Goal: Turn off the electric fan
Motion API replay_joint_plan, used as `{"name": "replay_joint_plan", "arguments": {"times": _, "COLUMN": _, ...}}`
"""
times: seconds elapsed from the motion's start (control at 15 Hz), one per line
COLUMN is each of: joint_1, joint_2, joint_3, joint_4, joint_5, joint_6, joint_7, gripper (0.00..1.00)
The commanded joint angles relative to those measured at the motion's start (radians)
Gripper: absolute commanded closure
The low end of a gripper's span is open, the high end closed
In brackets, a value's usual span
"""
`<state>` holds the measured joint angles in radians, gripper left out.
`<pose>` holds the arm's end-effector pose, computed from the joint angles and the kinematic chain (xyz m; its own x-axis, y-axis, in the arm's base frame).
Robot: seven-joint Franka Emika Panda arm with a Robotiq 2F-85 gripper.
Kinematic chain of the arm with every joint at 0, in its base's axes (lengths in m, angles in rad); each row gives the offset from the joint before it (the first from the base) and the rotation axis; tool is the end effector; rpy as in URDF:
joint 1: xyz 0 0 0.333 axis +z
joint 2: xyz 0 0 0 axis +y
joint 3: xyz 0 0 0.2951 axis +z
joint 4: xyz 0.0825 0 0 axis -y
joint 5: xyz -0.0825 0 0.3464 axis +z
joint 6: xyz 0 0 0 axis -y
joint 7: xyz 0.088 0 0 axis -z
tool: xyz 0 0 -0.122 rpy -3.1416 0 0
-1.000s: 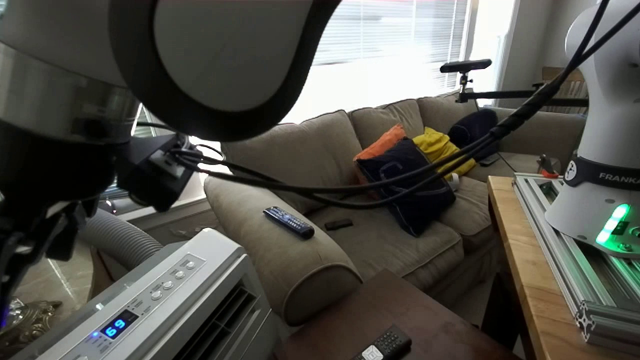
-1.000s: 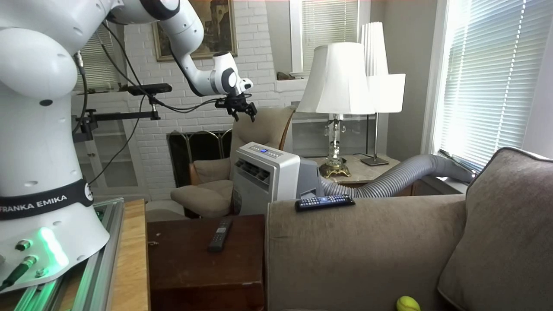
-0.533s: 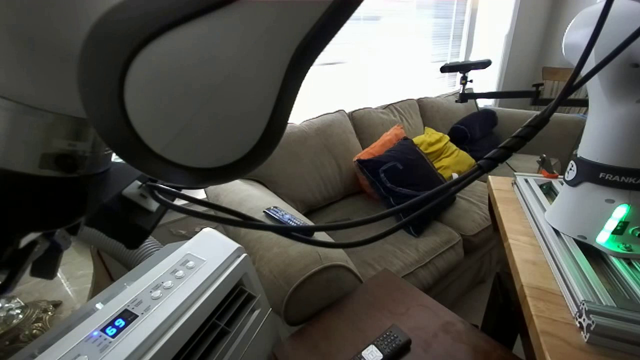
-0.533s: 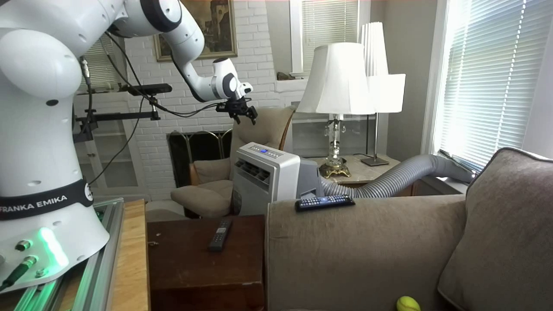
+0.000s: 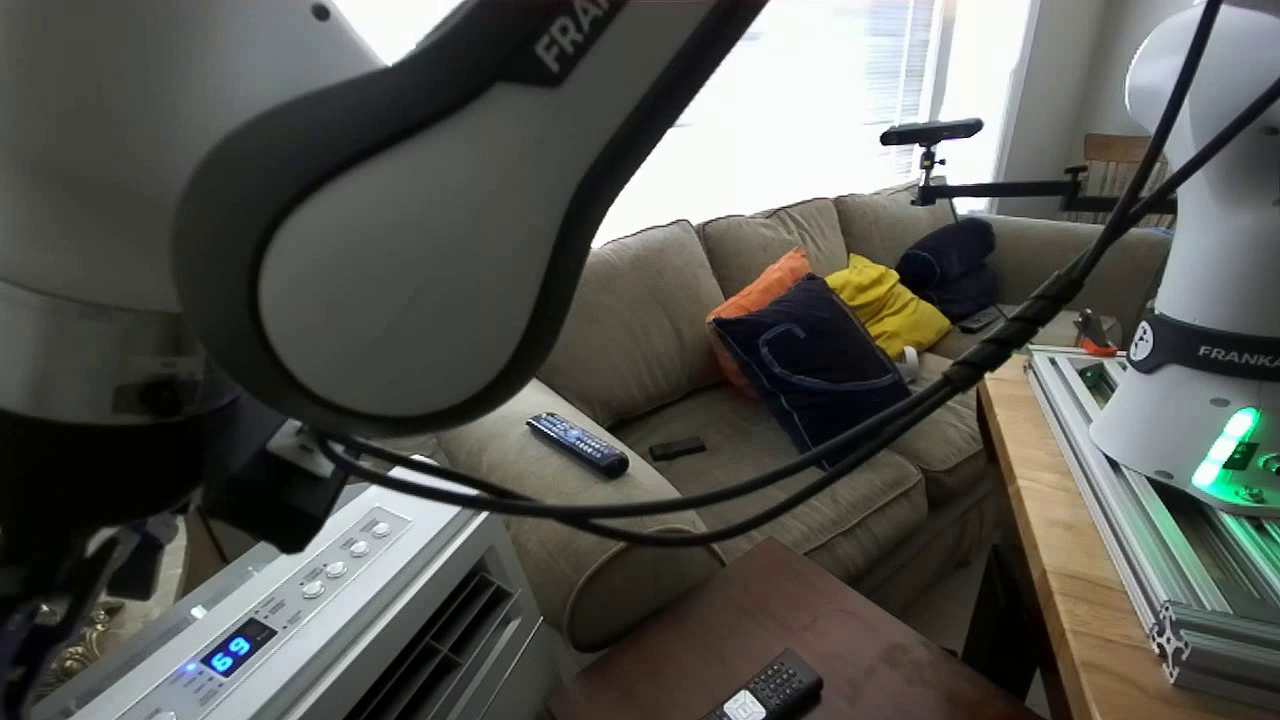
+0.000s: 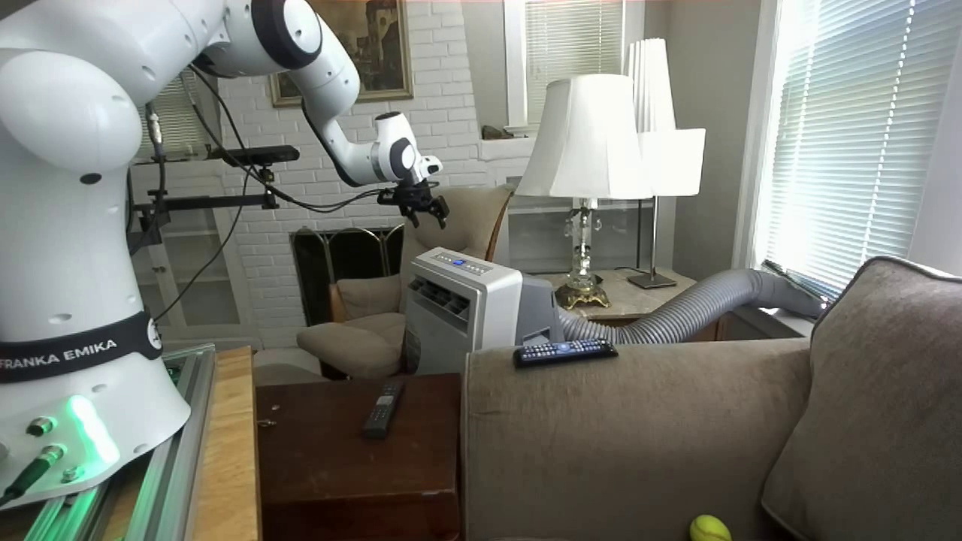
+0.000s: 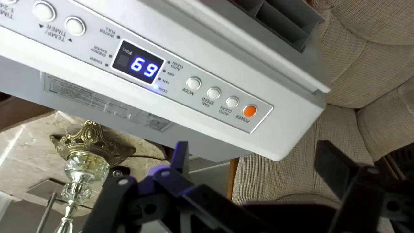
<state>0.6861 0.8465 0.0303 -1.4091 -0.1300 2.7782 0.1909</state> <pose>0.5533 0.4810 0.2498 0.7076 0.4976 0.5016 0.5835 -0.8119 -0.0176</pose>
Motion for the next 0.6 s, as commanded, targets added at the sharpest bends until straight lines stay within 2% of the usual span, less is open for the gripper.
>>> {"name": "replay_joint_plan", "arguments": {"times": 0.0, "joint_1": 0.008, "joint_2": 0.130, "joint_3": -0.002, "joint_4": 0.155, "joint_5": -0.009, "joint_6": -0.019, "joint_7": 0.008, "gripper": 0.00}}
{"name": "replay_joint_plan", "arguments": {"times": 0.27, "joint_1": 0.027, "joint_2": 0.218, "joint_3": -0.008, "joint_4": 0.272, "joint_5": -0.006, "joint_6": -0.030, "joint_7": 0.013, "gripper": 0.00}}
{"name": "replay_joint_plan", "arguments": {"times": 0.33, "joint_1": 0.032, "joint_2": 0.237, "joint_3": -0.009, "joint_4": 0.300, "joint_5": -0.005, "joint_6": -0.030, "joint_7": 0.015, "gripper": 0.25}}
{"name": "replay_joint_plan", "arguments": {"times": 0.4, "joint_1": 0.038, "joint_2": 0.253, "joint_3": -0.011, "joint_4": 0.329, "joint_5": -0.003, "joint_6": -0.027, "joint_7": 0.018, "gripper": 0.26}}
{"name": "replay_joint_plan", "arguments": {"times": 0.47, "joint_1": 0.045, "joint_2": 0.268, "joint_3": -0.014, "joint_4": 0.355, "joint_5": -0.002, "joint_6": -0.028, "joint_7": 0.021, "gripper": 0.32}}
{"name": "replay_joint_plan", "arguments": {"times": 0.53, "joint_1": 0.051, "joint_2": 0.287, "joint_3": -0.016, "joint_4": 0.389, "joint_5": -0.001, "joint_6": -0.034, "joint_7": 0.021, "gripper": 0.43}}
